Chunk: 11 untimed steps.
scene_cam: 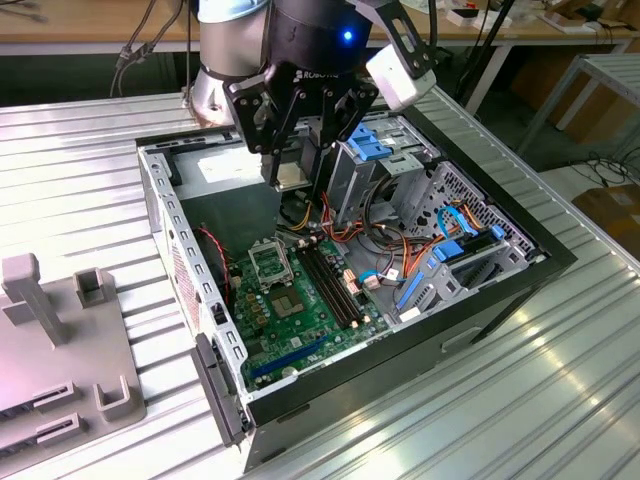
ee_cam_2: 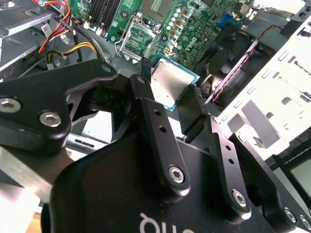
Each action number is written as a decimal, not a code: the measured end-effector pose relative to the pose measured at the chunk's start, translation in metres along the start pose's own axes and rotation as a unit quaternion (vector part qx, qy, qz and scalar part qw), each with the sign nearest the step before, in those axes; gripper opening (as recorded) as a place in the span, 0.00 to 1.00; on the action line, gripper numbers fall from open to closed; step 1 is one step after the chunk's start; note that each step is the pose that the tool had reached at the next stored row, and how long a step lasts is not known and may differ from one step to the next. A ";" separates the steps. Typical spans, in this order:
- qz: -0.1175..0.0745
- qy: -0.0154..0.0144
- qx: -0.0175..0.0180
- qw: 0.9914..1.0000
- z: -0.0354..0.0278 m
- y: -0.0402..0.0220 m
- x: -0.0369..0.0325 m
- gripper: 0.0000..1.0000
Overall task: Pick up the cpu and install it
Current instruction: 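Place the cpu into insertion slot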
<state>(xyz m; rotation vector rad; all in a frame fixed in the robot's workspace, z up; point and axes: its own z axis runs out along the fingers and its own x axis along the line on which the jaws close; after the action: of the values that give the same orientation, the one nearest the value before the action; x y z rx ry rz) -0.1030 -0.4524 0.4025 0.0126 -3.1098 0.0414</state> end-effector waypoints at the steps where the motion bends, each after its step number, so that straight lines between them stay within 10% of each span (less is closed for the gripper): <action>1: 0.000 0.000 0.000 1.000 0.0004 0.0000 -0.0003 0.47; 11: 0.000 0.000 0.000 1.000 0.0022 0.0000 -0.0011 0.47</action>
<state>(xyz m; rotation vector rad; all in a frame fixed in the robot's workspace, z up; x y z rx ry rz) -0.1020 -0.4525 0.4003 0.0126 -3.1098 0.0415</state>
